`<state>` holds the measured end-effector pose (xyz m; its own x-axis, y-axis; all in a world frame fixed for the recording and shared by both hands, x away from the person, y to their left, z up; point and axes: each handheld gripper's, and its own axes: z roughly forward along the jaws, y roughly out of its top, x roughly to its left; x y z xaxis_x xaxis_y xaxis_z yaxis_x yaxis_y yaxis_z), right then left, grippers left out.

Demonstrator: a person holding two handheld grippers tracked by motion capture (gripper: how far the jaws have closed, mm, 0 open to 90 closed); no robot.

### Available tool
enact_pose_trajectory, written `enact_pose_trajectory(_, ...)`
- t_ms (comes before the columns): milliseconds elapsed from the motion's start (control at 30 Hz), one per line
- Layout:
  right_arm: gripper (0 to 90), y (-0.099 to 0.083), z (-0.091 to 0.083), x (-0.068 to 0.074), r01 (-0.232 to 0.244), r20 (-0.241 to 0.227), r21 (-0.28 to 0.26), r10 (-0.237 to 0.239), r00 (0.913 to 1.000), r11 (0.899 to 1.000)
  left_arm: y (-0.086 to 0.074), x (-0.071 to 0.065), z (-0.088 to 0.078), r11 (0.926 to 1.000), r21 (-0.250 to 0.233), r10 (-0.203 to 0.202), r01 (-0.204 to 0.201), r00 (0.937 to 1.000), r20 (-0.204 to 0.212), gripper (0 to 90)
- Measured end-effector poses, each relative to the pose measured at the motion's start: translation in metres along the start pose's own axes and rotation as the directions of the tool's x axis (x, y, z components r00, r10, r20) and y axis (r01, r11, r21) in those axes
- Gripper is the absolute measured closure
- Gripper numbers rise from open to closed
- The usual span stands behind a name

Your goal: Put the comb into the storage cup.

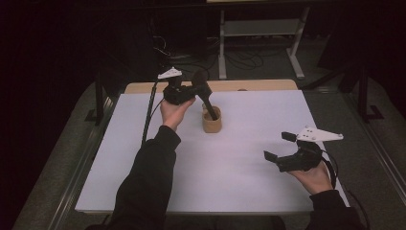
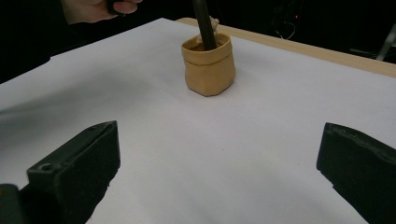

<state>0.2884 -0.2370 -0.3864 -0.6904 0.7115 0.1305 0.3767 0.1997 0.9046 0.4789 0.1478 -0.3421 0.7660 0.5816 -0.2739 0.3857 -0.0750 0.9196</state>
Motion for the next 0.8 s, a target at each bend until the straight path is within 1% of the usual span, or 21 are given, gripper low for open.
enact_pose_trajectory(100, 0.0, 0.0, 0.0, 0.0, 0.002, -0.001, 0.0, -0.002, 1.0, 1.0, -0.002, 0.0, 0.002, 1.0, 0.007, 0.0, 0.0, 1.0, 0.0, 84.1)
enact_pose_trajectory(267, 0.0, 0.0, -0.001, -0.001, -0.005, -0.001, -0.007, 0.005, 1.0, 1.0, -0.009, 0.004, 0.004, 0.9994, -0.006, -0.033, 0.033, 0.9995, 0.002, 83.8)
enact_pose_trajectory(367, 0.0, 0.0, -0.001, -0.001, -0.006, -0.002, -0.008, 0.006, 1.0, 1.0, -0.012, 0.006, 0.005, 0.999, 0.001, -0.044, 0.044, 0.999, 0.002, 83.8)
enact_pose_trajectory(433, 0.0, 0.0, -0.001, -0.001, -0.006, -0.001, -0.007, 0.006, 1.0, 1.0, -0.013, 0.007, 0.005, 0.9985, 0.007, -0.054, 0.054, 0.9985, 0.013, 83.8)
enact_pose_trajectory(567, 0.0, -0.001, -0.001, -0.002, -0.013, 0.002, -0.006, 0.013, 0.9999, 1.0, -0.015, 0.007, 0.006, 0.9986, 0.021, -0.049, 0.048, 0.9987, 0.018, 83.8)
enact_pose_trajectory(667, 0.0, -0.001, -0.002, -0.003, -0.012, 0.002, -0.006, 0.012, 0.9999, 1.0, -0.016, 0.007, 0.006, 0.9984, 0.013, -0.056, 0.055, 0.9981, 0.025, 83.7)
enact_pose_trajectory(733, 0.0, -0.001, -0.002, -0.003, -0.015, 0.004, -0.007, 0.015, 0.9999, 1.0, -0.016, 0.006, 0.005, 0.9986, 0.015, -0.051, 0.051, 0.9984, 0.024, 82.9)
enact_pose_trajectory(767, 0.0, -0.001, -0.002, -0.003, -0.014, 0.005, -0.008, 0.014, 0.9999, 1.0, -0.015, 0.006, 0.005, 0.9987, 0.01, -0.05, 0.05, 0.9985, 0.022, 80.2)
enact_pose_trajectory(800, 0.0, -0.001, -0.002, -0.003, -0.015, 0.005, -0.008, 0.015, 0.9999, 1.0, -0.015, 0.006, 0.004, 0.9991, 0.012, -0.041, 0.041, 0.9991, 0.01, 75.8)
